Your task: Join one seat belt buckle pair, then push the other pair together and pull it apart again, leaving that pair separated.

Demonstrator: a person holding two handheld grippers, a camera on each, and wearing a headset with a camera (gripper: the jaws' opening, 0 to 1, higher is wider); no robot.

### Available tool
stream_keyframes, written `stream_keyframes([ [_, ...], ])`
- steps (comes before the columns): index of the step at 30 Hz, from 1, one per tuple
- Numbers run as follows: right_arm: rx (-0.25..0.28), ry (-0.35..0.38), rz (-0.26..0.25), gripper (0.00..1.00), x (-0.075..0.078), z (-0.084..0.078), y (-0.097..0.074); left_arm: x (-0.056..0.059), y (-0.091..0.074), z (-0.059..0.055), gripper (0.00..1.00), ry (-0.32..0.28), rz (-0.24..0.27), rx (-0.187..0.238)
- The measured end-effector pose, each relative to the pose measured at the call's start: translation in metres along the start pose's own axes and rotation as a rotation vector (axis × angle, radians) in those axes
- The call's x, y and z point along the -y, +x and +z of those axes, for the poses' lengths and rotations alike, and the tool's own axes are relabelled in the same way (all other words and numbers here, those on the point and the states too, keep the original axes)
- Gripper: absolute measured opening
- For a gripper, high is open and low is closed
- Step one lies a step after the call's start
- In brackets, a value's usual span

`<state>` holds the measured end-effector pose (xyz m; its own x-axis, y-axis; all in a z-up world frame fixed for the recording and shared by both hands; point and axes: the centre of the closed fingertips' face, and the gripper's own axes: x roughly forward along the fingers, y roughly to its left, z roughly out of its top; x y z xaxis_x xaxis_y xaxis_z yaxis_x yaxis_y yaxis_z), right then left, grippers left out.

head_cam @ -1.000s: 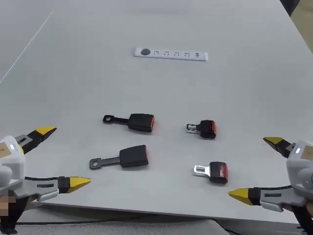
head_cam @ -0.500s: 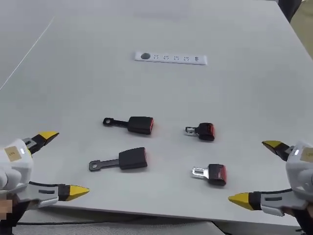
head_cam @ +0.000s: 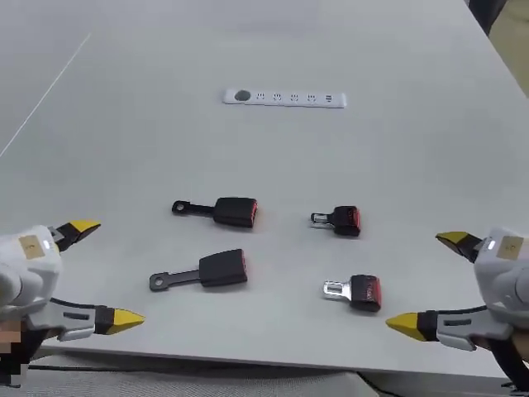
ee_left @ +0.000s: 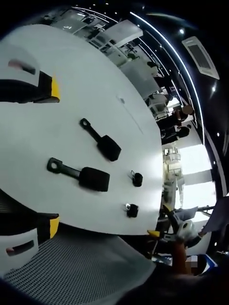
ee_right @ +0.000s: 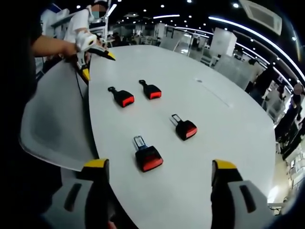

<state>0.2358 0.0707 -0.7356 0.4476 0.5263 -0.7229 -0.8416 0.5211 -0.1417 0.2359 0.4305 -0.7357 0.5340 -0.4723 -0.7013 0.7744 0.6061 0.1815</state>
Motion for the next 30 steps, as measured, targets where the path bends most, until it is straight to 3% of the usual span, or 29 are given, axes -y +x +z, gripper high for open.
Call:
stream_keyframes([
  [8, 0.002, 0.014, 0.018, 0.87, -0.004, 0.007, 0.011, 0.009, 0.022, 0.013, 0.89, 0.035, -0.058, -0.029],
  [15, -0.008, -0.04, 0.069, 0.74, -0.012, 0.012, 0.017, 0.02, 0.041, 0.022, 0.83, 0.066, -0.108, -0.039],
  [20, -0.015, -0.063, 0.1, 0.67, -0.015, 0.011, 0.022, 0.024, 0.056, 0.03, 0.72, 0.044, -0.141, -0.035],
  [25, -0.034, -0.11, 0.138, 0.59, -0.021, 0.003, 0.029, 0.034, 0.068, 0.028, 0.66, 0.082, -0.183, -0.079],
  [26, -0.036, -0.127, 0.139, 0.58, -0.021, 0.003, 0.03, 0.033, 0.072, 0.024, 0.65, 0.096, -0.179, -0.106],
  [30, -0.048, -0.15, 0.159, 0.52, -0.023, -0.004, 0.036, 0.032, 0.085, 0.018, 0.62, 0.089, -0.202, -0.121],
])
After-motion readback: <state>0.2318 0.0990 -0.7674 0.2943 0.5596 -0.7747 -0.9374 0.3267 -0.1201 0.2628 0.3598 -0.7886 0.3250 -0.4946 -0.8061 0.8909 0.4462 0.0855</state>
